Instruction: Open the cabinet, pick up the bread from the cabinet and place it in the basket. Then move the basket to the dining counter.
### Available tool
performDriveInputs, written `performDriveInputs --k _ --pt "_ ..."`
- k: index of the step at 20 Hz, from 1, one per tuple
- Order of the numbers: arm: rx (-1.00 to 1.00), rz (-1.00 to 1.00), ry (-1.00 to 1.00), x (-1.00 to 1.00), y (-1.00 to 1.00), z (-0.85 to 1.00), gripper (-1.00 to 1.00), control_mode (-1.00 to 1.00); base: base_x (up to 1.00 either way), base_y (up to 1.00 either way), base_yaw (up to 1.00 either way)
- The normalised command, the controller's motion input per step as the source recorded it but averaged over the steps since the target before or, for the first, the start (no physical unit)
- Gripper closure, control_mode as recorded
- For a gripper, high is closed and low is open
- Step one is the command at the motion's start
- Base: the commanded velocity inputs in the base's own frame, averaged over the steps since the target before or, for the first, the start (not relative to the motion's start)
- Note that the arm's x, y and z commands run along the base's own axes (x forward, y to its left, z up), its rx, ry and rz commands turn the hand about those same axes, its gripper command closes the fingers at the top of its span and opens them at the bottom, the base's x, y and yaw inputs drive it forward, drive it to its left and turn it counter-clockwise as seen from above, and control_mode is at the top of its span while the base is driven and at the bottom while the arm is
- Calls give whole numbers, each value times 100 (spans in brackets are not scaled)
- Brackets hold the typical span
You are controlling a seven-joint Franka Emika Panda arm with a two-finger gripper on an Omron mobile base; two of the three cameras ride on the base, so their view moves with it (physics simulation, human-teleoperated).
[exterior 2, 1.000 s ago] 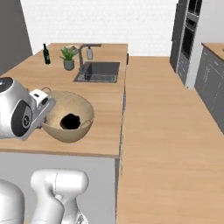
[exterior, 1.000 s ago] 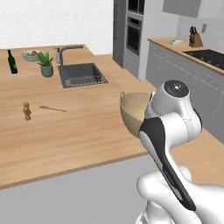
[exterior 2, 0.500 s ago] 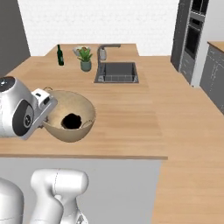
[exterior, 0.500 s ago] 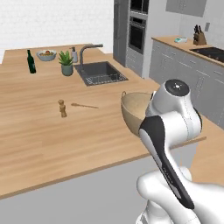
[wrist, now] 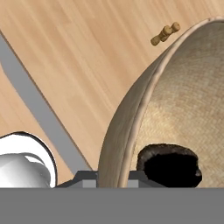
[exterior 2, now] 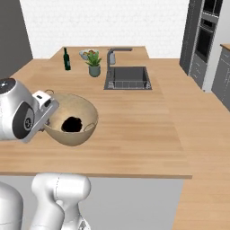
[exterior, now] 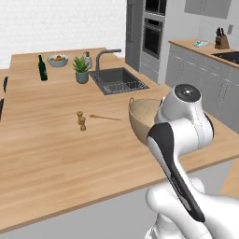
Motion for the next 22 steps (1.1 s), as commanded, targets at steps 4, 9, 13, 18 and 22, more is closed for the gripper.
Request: performDriveInputs --k 4,9,13,18,22 --pt "0 0 0 17 -1 0 100 -100 0 0 0" --pt "0 0 3 91 -4 -20 100 -100 0 0 0" --pt "5 6 10 99 -36 -83 100 -100 0 0 0" --pt "-11 0 4 61 -8 -93 100 -100 0 0 0" --pt "-7 0 0 41 -1 -76 100 -100 0 0 0"
